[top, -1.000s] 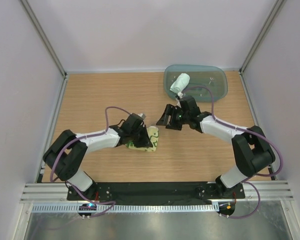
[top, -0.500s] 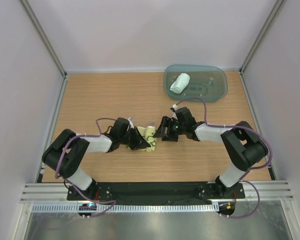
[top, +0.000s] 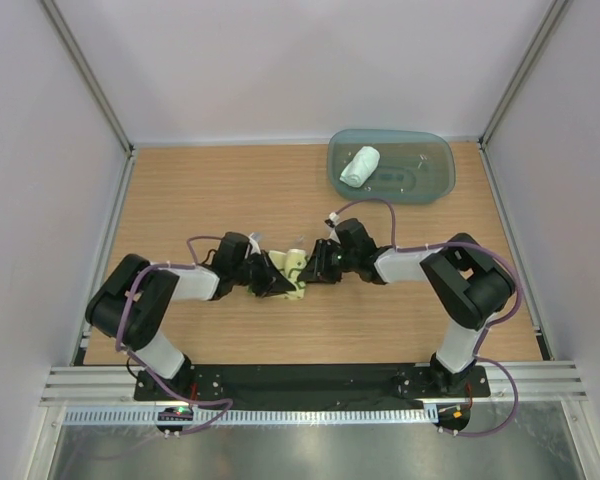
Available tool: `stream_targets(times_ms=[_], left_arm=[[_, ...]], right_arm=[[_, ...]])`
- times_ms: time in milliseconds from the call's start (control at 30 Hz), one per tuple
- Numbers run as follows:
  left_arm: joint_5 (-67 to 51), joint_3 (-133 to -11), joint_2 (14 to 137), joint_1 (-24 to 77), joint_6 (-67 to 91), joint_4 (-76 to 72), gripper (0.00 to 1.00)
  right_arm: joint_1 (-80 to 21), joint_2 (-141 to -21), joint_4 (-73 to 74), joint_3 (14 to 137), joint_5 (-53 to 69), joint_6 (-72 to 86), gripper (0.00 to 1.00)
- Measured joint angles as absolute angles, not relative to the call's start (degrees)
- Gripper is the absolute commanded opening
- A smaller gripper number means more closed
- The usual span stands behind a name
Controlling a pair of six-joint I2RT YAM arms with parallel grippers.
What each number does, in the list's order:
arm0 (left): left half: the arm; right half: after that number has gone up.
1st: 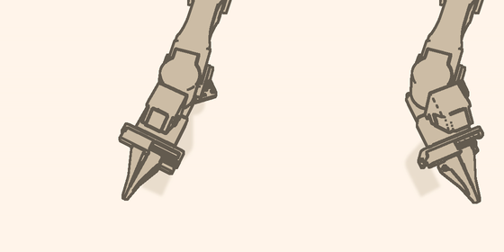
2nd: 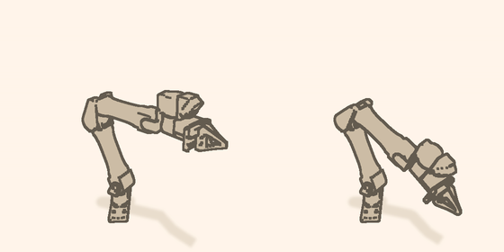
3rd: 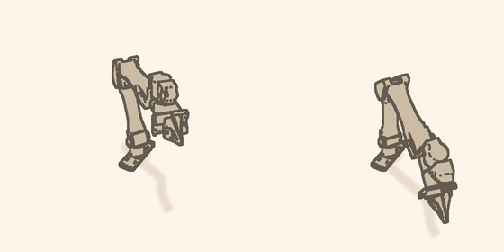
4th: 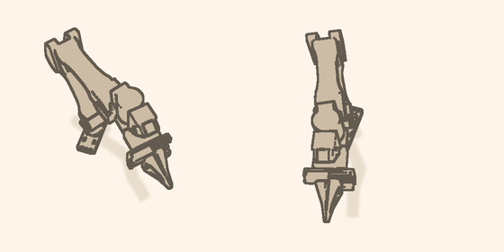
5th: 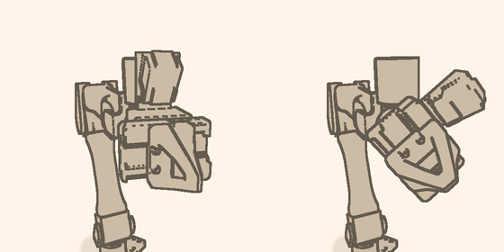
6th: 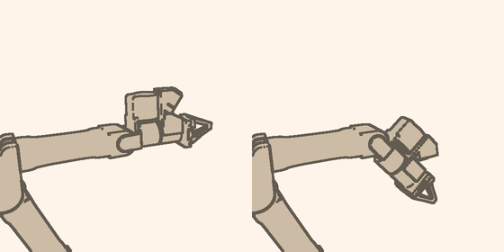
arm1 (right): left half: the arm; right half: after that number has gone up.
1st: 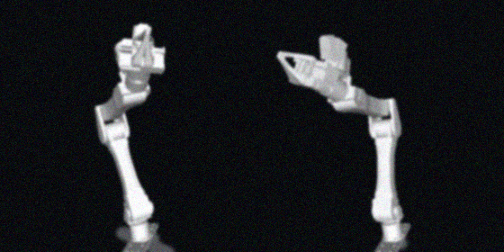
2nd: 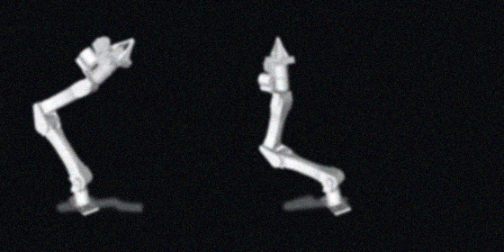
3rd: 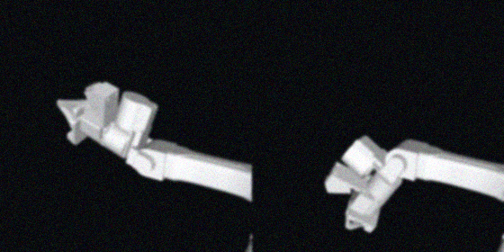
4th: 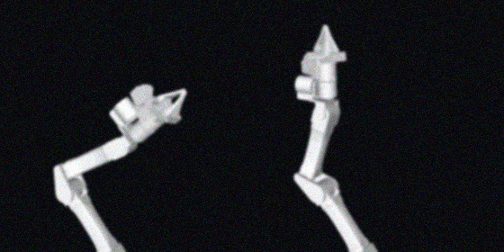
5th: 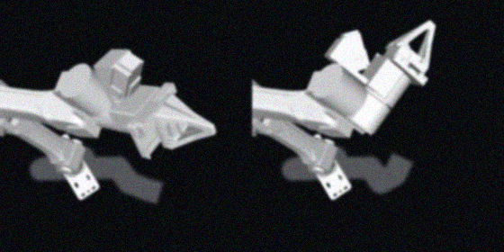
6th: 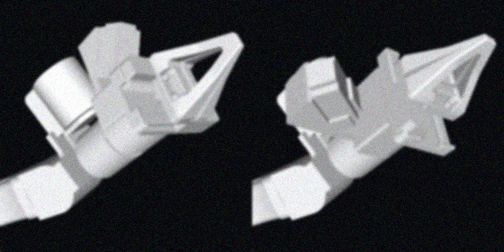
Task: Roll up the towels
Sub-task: Roll the towel
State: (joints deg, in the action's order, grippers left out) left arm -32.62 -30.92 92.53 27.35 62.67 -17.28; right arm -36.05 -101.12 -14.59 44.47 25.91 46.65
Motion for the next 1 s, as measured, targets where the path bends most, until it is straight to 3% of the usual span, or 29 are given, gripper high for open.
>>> stream_targets(times_ms=[100, 167, 367, 500, 667, 1000], left_arm=[[-32.3, -32.3, 92.4, 27.3, 60.5, -14.0, 0.09], [-31.2, -33.6, 91.5, 27.3, 58.2, -10.2, 0.21], [-22.1, -40.1, 84.5, 28.3, 50.1, 7.7, 0.48], [-11.8, -46.4, 80.4, 31.6, 46.1, 19.3, 0.50], [4.4, -53.5, 76.0, 42.6, 43.2, 28.9, 0.50], [21.8, -54.0, 75.3, 58.9, 40.0, 29.4, 0.52]], right_arm=[[-36.5, -101.3, -14.9, 44.7, 25.8, 47.0, 0.11], [-36.7, -101.3, -14.5, 45.0, 25.6, 47.3, 0.03], [-38.1, -99.2, -7.5, 48.2, 22.3, 46.9, 0.01], [-39.2, -97.3, -1.5, 50.9, 19.9, 46.6, 0.01], [-40.8, -97.0, 5.4, 54.4, 17.1, 46.3, 0.01], [-42.3, -97.8, 15.9, 60.9, 13.6, 46.3, 0.01]])
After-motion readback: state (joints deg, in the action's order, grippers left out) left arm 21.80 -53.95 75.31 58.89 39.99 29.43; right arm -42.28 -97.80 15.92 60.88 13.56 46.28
